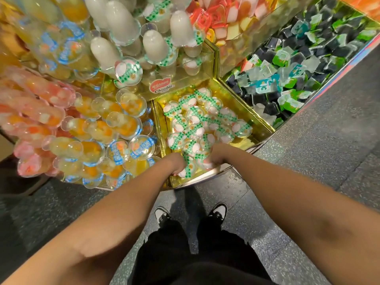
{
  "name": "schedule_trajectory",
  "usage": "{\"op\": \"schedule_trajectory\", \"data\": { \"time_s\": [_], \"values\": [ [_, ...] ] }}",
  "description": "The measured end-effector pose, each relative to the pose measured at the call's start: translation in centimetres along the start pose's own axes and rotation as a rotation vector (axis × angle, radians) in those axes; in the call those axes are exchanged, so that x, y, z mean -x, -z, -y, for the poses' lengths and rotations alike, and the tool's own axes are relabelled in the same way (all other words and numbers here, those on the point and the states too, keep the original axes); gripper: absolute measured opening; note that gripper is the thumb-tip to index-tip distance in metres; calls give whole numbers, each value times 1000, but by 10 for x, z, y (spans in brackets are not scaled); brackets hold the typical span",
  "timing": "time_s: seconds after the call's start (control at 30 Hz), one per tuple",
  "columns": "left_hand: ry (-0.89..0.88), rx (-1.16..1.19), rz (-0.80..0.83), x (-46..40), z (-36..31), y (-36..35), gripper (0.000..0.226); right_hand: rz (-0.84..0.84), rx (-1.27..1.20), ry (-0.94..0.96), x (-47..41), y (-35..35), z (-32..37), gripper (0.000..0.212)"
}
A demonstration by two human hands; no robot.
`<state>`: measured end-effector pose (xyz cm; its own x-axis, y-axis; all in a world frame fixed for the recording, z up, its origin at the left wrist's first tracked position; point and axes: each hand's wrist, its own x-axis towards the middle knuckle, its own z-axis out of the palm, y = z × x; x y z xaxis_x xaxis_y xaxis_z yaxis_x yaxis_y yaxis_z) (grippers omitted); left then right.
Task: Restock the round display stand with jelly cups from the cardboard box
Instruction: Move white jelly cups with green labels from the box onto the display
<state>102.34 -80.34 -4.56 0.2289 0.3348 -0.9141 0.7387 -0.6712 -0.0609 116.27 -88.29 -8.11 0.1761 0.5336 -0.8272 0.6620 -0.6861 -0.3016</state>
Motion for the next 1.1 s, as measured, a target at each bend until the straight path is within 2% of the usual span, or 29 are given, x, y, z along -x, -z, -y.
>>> {"op": "schedule_trajectory", "data": {
  "time_s": [0.17,0.27,0.43,0.57,0.63,0.67,0.8,0.93,1.0,1.1],
  "values": [
    [-9,-87,-2,-7,-1,-6,35,-6,67,-29,-12,-5,1,27],
    [-34,-262,-44,-17,-3,-18,37,19,119,-48,-15,-7,2,30],
    [46,-332,-87,-22,-8,-33,52,9,156,-79,-17,-10,4,41],
    [60,-373,-3,-23,-12,-34,48,-14,188,-78,-22,-14,2,36],
    [-9,-425,6,-20,-14,-31,40,-65,197,-69,-28,-22,-4,30],
    [-22,-378,-4,-20,-13,-30,38,-108,191,-66,-29,-25,-7,28],
    [121,6,-101,-21,-15,-34,38,-171,184,-90,-30,-28,-17,28],
    [128,136,-281,-12,-15,-41,42,-160,224,-49,-31,-29,-20,24],
    [146,139,-322,-3,-19,-40,54,-169,219,-37,-31,-28,-20,21],
    [119,121,-352,-1,-21,-45,60,-176,229,-26,-28,-27,-18,18]
  ]
}}
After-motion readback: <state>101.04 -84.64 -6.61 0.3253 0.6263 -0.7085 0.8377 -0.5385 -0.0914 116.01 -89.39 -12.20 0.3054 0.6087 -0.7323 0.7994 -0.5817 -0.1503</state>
